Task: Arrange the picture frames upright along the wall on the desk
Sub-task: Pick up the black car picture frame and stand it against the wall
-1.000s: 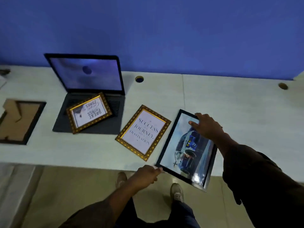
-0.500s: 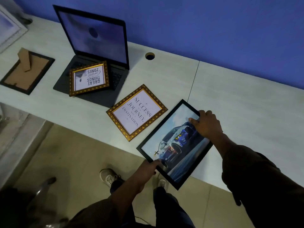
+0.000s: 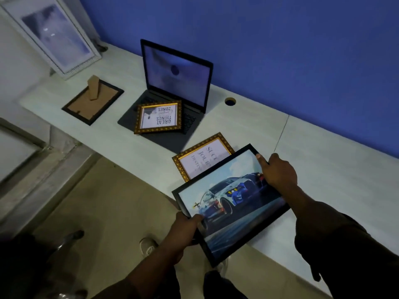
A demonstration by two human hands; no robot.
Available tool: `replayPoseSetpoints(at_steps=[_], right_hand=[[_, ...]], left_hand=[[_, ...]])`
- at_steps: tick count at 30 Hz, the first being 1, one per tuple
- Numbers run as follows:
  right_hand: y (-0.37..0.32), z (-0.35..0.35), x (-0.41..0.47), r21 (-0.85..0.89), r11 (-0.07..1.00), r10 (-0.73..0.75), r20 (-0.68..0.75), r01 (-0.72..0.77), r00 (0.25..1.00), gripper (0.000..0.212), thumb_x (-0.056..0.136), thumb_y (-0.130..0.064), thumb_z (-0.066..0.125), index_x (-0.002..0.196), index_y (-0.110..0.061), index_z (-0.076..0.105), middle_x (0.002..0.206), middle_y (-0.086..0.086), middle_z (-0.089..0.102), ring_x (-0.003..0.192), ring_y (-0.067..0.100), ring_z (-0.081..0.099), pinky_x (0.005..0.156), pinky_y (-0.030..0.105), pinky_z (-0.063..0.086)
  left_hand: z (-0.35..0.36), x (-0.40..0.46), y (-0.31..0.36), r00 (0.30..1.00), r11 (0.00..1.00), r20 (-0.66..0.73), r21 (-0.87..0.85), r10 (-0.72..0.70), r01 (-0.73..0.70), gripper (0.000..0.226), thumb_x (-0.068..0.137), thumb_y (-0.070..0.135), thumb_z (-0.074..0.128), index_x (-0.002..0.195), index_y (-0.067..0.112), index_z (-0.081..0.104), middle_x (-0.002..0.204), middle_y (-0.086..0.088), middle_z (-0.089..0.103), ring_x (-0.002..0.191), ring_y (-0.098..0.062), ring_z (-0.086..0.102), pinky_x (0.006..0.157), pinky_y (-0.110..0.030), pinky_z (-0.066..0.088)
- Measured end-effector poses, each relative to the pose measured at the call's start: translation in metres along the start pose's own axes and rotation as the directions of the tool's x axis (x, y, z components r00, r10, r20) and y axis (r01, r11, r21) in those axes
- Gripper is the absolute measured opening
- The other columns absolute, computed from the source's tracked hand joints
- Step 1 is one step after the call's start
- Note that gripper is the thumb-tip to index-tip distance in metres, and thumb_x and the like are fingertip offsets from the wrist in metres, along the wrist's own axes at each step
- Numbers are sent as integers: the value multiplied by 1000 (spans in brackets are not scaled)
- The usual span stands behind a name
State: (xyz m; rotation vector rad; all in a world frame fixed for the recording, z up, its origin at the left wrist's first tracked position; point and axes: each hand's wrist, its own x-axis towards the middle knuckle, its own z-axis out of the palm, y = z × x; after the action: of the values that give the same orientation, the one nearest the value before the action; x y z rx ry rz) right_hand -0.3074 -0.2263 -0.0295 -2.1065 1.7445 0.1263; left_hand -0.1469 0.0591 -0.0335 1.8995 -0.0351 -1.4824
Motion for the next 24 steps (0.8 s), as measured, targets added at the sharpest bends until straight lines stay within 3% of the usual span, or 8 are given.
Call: replayPoseSetpoints(at_steps=[3,6,12,15,18,21,24], right_hand=[[-47,-13,-4,7,996,-83,-81,84,993,65,100,-63,25,100,-7,58,100,23,71,94,43,66,81,46,53],[-107,-20,-6,7,983,-178,-137,181,974,57,103,-54,26,91,-10,61,97,21,72,91,43,66,77,45,53],[-246,-21,-20,43,948,-305,-155,315,940,53,105,-50,27,90,-11,60,100,22,72,93,43,64,76,43,50],[-319,-15,-33,90,914,-375,-183,395,909,52,106,-46,31,98,-8,65,105,24,71,98,45,64,79,44,51],[-388,-16,-47,115,872,-449,-197,476,871,48,106,-46,31,84,-13,58,97,20,72,92,42,64,72,41,48],[-439,-22,-55,138,843,-491,-200,520,848,48,106,-47,31,81,-14,55,91,17,70,88,40,63,71,41,47],[-482,-30,-51,165,810,-531,-200,562,824,49,105,-49,33,69,-20,48,75,10,63,80,38,61,69,40,46]], left_hand=[[-46,-8,32,993,992,-62,-63,103,-107,27,90,25,67,112,15,54,98,-17,69,81,-30,71,68,-40,62],[-105,-2,60,973,977,-131,-71,188,-199,18,92,10,57,110,11,54,102,-22,66,87,-35,69,83,-53,59],[-252,17,103,914,942,-271,-65,301,-329,27,97,12,48,117,20,64,106,-13,72,93,-34,72,82,-53,60],[-319,15,123,871,922,-350,-50,344,-384,31,95,9,46,106,29,67,104,-6,74,94,-30,73,86,-54,60],[-387,12,145,828,909,-422,-20,370,-416,30,95,6,46,96,29,64,103,-3,72,96,-27,68,89,-45,57],[-443,20,162,769,884,-480,29,421,-466,27,91,14,50,109,28,64,113,-8,71,101,-30,68,93,-53,57],[-484,21,189,718,858,-529,39,452,-512,32,95,8,50,123,18,62,118,-10,70,103,-30,69,90,-51,59]])
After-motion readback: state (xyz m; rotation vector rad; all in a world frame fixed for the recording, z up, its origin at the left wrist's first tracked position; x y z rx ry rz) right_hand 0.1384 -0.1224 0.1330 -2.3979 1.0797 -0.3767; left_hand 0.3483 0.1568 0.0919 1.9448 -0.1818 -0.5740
